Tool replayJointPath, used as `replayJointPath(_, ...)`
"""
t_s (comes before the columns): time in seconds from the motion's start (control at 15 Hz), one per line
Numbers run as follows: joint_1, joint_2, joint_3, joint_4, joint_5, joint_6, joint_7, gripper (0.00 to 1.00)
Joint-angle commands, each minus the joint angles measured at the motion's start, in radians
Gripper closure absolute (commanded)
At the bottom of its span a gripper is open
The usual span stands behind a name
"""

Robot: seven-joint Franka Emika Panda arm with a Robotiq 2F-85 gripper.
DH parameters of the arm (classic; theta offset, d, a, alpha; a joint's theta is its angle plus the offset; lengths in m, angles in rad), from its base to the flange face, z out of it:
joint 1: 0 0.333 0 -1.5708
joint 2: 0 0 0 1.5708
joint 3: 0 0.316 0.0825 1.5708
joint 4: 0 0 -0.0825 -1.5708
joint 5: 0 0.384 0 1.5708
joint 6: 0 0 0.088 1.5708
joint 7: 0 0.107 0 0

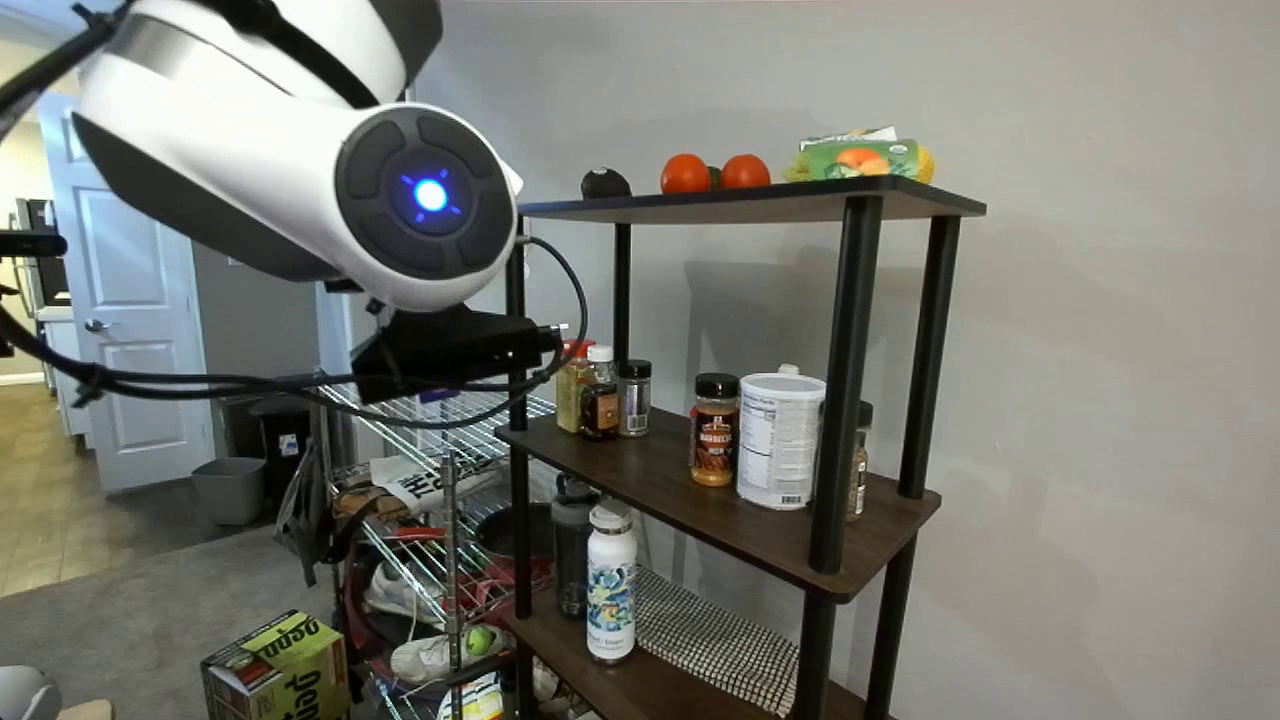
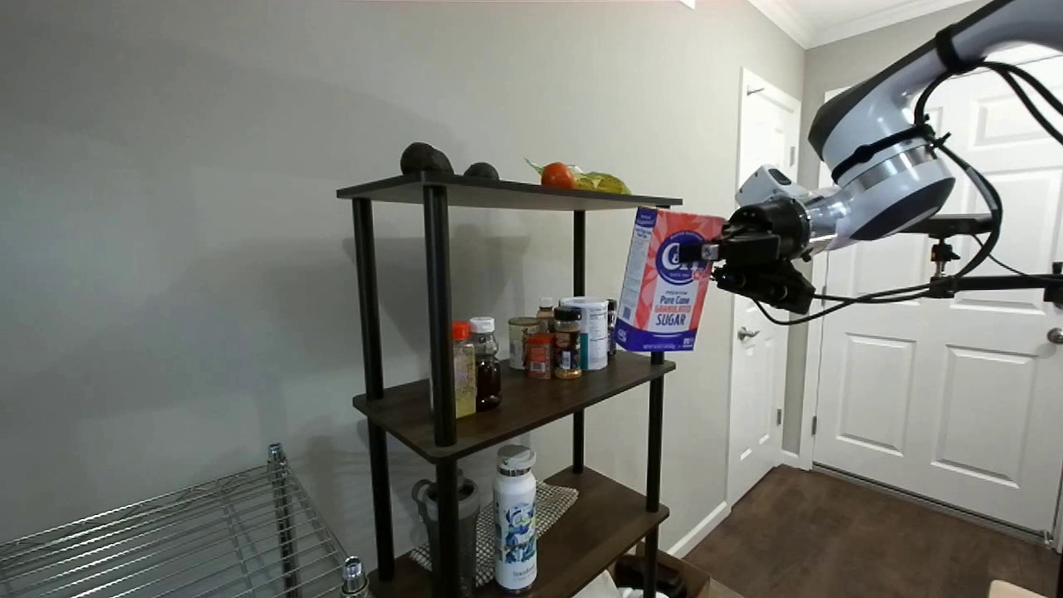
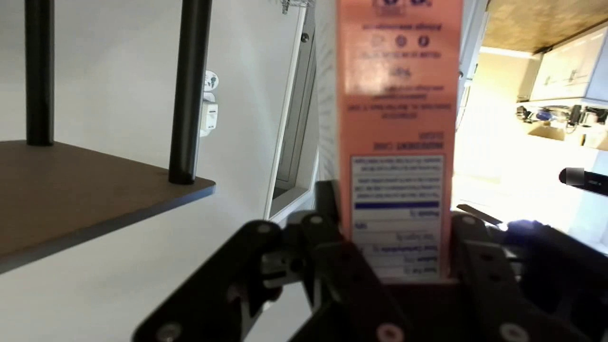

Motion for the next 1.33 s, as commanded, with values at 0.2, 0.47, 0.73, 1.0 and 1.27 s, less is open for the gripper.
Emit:
replayJointPath(0.2,-0.009,-0.090,0.020,0.026,0.021,-0.056,0.011,0.85)
replayJointPath(0.47,-0.004,-0.137,0.052,0.062,0.034,-0.033,0.023,0.85)
replayJointPath(0.73,0.001,-0.183,0.099,0.102,0.058,0.004,0.059,0.85)
replayJointPath(1.0,0.003,-0.227,0.165,0.135,0.101,0.095,0.127,0.85)
replayJointPath(1.27,0.015,-0.277,0.238,0.166,0.132,0.228,0.209,0.85)
